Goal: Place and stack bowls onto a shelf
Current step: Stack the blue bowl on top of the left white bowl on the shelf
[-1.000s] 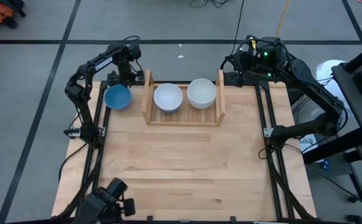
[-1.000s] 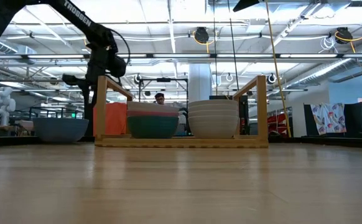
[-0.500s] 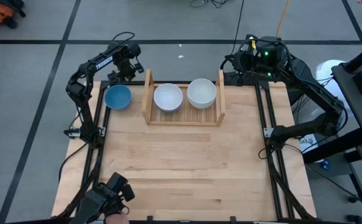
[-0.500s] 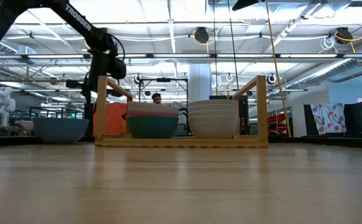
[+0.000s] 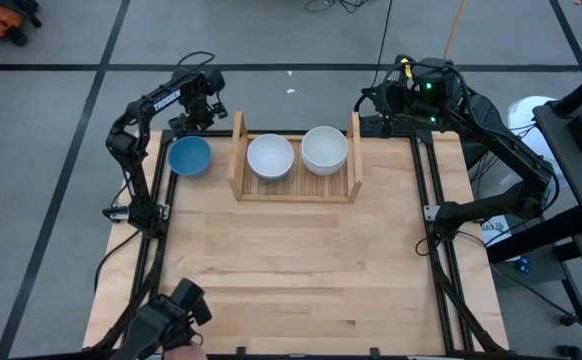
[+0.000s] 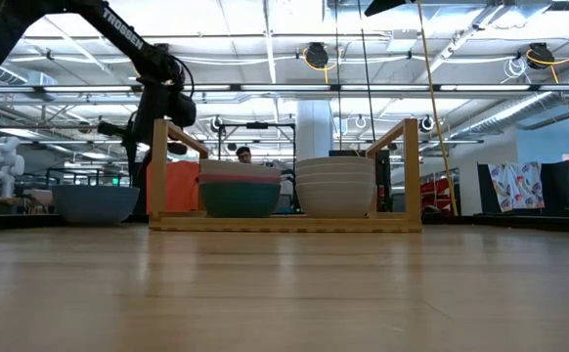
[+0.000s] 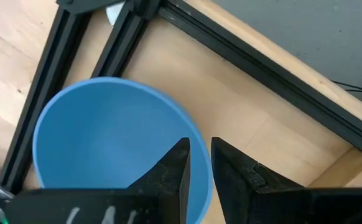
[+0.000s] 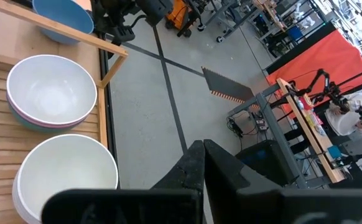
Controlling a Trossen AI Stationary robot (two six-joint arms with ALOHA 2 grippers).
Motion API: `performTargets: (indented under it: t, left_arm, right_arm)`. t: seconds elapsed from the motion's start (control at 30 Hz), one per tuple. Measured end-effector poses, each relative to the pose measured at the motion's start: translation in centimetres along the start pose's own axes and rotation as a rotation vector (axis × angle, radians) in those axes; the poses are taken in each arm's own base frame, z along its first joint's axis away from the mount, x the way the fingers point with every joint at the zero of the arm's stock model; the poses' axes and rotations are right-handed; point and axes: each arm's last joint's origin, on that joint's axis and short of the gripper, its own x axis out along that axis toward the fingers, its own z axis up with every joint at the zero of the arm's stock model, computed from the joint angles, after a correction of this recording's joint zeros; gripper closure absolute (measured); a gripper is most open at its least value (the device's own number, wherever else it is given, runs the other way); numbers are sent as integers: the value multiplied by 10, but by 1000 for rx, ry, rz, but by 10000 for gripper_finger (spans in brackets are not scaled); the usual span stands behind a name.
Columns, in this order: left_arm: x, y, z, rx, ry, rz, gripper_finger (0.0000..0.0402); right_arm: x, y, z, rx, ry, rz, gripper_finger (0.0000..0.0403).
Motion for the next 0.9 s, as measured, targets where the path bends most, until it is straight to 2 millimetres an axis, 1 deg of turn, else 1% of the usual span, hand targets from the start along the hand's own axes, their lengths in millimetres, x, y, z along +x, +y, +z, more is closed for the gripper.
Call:
performTargets:
  t: [0.17, 0.33, 0.43, 0.67, 0.77, 0.9]
  left_arm:
    - [0, 0, -2, -6, -13, 20, 330]
    - [-1, -2, -6, -91, -25, 19, 330]
    - [-2, -4, -8, -80, -43, 24, 330]
    - [-1, -1, -5, -107, -49, 36, 330]
    - [8, 1, -8, -108, -33, 64, 330]
    - [30, 7, -16, -104, 13, 127, 330]
  right_arm:
    - [0, 0, 0, 0, -2, -2, 403]
    - [0, -1, 1, -8, -6, -5, 403]
    - [0, -1, 1, -17, -6, -5, 403]
    - [0, -1, 1, -17, -6, -5, 403]
    - [0, 0, 1, -18, -6, -5, 403]
    - [0, 0, 1, -18, -6, -5, 403]
